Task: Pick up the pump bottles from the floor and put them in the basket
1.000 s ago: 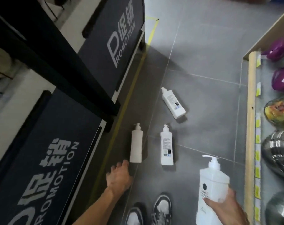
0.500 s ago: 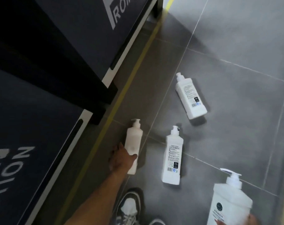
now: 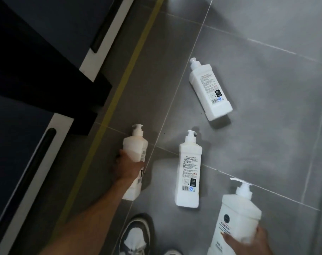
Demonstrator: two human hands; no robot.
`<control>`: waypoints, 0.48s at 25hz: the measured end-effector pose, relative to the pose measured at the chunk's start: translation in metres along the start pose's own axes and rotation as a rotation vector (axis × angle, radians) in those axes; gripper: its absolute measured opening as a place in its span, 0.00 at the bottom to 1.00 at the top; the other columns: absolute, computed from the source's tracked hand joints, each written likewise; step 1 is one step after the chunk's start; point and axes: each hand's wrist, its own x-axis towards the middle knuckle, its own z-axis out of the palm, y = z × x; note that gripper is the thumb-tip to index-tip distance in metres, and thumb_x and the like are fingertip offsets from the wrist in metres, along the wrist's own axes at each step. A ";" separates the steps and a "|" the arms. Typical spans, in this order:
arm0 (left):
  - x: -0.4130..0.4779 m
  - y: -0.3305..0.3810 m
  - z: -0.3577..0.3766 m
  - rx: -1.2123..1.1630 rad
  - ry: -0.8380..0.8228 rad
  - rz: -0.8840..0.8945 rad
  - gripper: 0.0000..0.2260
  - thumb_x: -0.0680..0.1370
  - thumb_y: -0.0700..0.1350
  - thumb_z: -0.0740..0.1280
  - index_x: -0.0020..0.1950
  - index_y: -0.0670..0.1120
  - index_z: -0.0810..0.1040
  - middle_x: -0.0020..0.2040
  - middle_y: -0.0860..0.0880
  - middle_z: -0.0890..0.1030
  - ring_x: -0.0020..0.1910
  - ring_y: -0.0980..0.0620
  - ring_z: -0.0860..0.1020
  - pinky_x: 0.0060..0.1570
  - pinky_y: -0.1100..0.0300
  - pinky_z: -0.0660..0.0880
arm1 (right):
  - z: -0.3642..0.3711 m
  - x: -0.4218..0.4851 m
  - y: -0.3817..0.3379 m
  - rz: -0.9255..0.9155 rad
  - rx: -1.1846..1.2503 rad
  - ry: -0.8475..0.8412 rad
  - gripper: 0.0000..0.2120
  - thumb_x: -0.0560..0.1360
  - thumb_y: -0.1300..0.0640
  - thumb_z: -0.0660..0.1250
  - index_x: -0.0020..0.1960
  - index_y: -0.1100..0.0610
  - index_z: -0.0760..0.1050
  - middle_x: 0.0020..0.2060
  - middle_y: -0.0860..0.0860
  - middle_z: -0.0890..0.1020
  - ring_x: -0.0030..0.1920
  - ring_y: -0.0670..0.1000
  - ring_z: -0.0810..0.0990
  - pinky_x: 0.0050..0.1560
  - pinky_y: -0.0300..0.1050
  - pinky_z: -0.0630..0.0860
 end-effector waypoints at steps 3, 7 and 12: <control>-0.033 -0.002 -0.045 -0.035 -0.067 0.012 0.34 0.68 0.48 0.79 0.68 0.45 0.65 0.61 0.41 0.78 0.55 0.38 0.80 0.53 0.44 0.78 | 0.007 -0.050 -0.015 0.100 -0.119 -0.004 0.40 0.54 0.61 0.87 0.61 0.56 0.71 0.49 0.53 0.83 0.44 0.52 0.82 0.45 0.50 0.77; -0.107 0.013 -0.133 -0.045 -0.131 0.042 0.33 0.69 0.52 0.78 0.68 0.49 0.67 0.61 0.45 0.78 0.54 0.41 0.80 0.55 0.44 0.78 | -0.015 -0.125 -0.091 0.063 -0.221 -0.070 0.41 0.52 0.44 0.83 0.58 0.43 0.64 0.49 0.45 0.84 0.47 0.52 0.83 0.55 0.52 0.78; -0.216 0.068 -0.269 0.064 -0.038 0.064 0.33 0.69 0.59 0.76 0.65 0.46 0.65 0.59 0.45 0.79 0.56 0.40 0.80 0.53 0.51 0.75 | -0.059 -0.225 -0.228 -0.129 -0.481 -0.109 0.36 0.60 0.38 0.77 0.59 0.43 0.61 0.51 0.48 0.82 0.51 0.58 0.82 0.48 0.49 0.77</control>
